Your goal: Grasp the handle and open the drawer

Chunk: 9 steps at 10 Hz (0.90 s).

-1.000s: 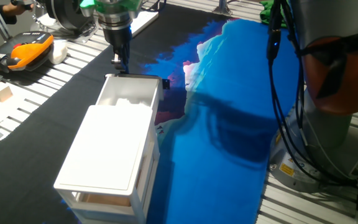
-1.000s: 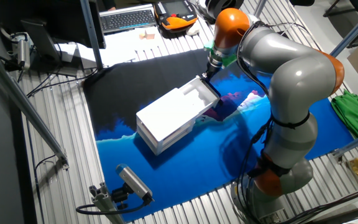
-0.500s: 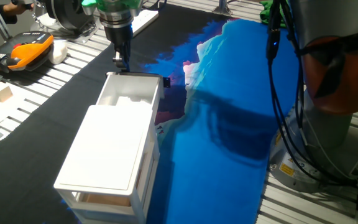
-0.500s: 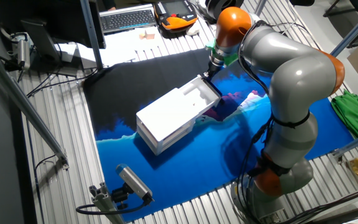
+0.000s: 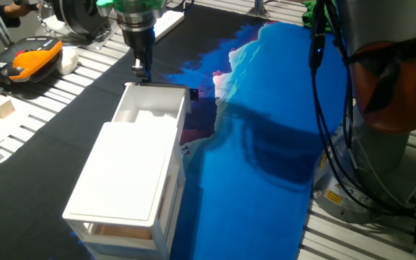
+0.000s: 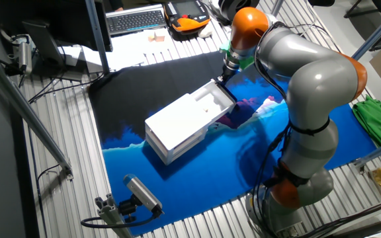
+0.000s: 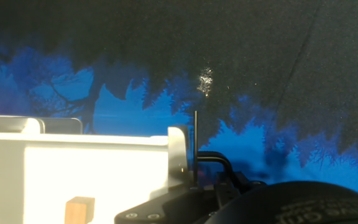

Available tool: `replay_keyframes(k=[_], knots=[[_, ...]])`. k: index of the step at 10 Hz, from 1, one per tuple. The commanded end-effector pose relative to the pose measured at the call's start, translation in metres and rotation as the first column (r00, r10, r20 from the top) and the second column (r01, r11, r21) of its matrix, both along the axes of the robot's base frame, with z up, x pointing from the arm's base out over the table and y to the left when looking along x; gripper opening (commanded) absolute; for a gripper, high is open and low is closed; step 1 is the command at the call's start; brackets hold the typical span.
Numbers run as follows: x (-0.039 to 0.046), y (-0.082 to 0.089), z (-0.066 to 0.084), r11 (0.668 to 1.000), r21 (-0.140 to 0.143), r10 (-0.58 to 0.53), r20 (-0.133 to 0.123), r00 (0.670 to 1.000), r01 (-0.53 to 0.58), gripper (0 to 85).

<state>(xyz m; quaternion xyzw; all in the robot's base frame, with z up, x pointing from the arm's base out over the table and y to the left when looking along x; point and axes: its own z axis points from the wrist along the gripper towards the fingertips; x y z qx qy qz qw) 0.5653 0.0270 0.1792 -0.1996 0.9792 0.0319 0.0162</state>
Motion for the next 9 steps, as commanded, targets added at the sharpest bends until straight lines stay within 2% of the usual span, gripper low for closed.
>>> replay_keyframes(k=[1,9], knots=[[0.0001,-0.0006,0.0004,1.000,0.000,0.000,-0.001,1.000,0.000,0.0],[0.0008,-0.0065,0.0003,1.000,-0.004,0.008,0.002,1.000,-0.008,0.0]])
